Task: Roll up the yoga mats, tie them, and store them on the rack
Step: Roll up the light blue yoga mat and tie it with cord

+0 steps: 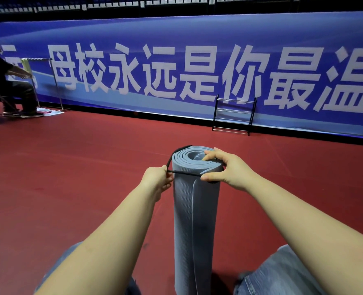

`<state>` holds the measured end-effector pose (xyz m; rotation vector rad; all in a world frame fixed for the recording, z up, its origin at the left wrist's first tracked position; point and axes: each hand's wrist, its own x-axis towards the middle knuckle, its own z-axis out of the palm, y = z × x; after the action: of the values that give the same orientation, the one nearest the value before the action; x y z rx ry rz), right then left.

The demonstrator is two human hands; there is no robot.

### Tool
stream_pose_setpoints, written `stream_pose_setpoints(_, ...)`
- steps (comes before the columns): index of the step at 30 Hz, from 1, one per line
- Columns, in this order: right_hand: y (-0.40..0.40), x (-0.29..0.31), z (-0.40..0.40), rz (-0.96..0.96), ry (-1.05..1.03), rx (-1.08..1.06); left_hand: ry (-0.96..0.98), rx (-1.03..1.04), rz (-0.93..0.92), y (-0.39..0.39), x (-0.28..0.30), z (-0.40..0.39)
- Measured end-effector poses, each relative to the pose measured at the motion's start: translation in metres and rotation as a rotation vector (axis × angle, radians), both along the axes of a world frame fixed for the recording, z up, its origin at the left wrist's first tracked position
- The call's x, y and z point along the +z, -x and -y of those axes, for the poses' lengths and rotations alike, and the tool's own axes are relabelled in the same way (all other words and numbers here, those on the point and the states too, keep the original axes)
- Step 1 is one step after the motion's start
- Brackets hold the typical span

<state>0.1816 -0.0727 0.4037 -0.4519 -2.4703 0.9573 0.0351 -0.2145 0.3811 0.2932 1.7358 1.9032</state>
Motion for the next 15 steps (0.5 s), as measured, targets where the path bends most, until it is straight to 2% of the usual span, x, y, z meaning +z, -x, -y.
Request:
stream_pose_setpoints(6,-0.001,-0.004,0.009,-0.067,-0.005,0.009,0.2,-0.078,0.035,0.003,-0.04,-0.001)
stream_pose_setpoints(13,0.002,-0.011,0.011,-0.158,-0.057,-0.072,0.211,-0.099,0.035,0.007,-0.049,-0.008)
stream_pose_setpoints(15,0.002,-0.024,0.013,-0.235,0.042,-0.118,0.202,-0.104,0.039,0.009,-0.05,-0.01)
